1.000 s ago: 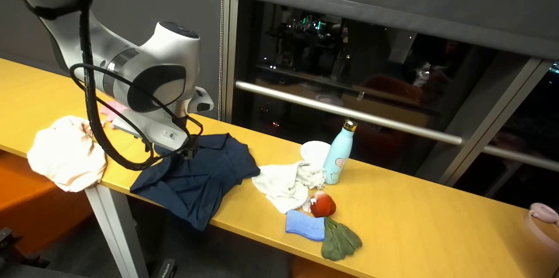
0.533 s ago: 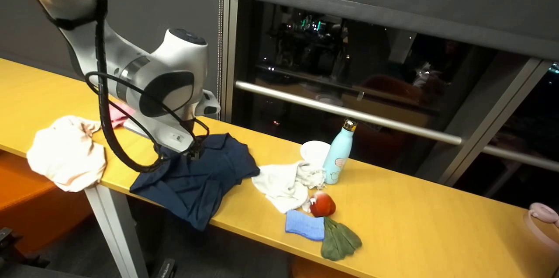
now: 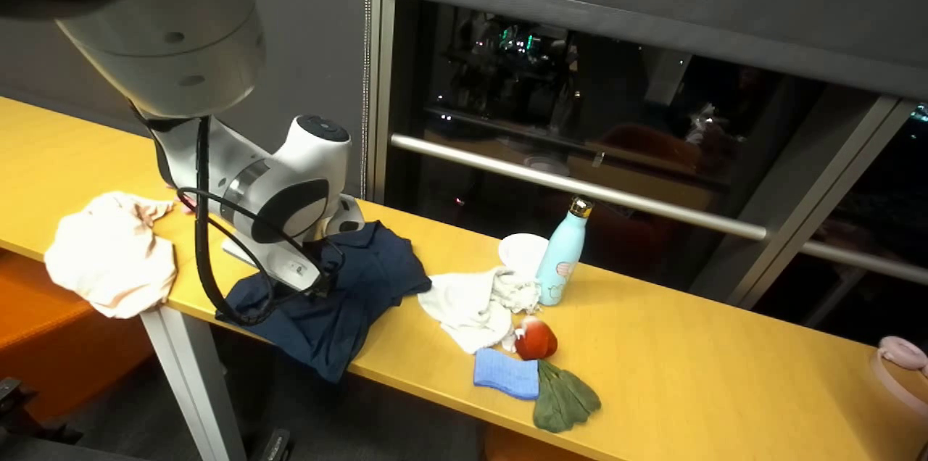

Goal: Fold the cloth

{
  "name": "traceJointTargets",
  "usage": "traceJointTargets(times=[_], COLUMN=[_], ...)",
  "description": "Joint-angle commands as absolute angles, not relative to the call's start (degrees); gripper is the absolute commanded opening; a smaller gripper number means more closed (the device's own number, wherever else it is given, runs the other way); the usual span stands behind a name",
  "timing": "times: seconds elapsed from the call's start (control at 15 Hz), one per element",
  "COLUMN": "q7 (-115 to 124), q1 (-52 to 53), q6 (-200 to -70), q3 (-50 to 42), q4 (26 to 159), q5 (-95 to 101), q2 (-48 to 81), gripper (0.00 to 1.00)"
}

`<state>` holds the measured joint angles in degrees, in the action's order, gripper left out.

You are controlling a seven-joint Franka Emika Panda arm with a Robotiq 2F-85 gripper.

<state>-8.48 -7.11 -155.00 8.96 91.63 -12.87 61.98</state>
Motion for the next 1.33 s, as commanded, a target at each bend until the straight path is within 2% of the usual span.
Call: traceJointTargets(times=[0.0, 0.6, 0.67, 0.73, 1.27], q7=[-6.85, -4.36, -4.16, -3.97, -3.16], q1=[-5.66, 1.33, 1.8, 2.2, 4.32], q6=[-152.76, -149.63, -149.23, -148.95, -145.07], q3=[10.12, 10.07, 9.98, 9.93, 9.57], q4=[84.11, 74.89, 74.11, 73.66, 67.22], q5=[-12.0, -11.03, -11.01, -11.01, -10.43], q2=[67.28, 74.31, 74.85, 75.27, 76.6], gripper=[1.0, 1.0, 0.75, 0.74, 0.13])
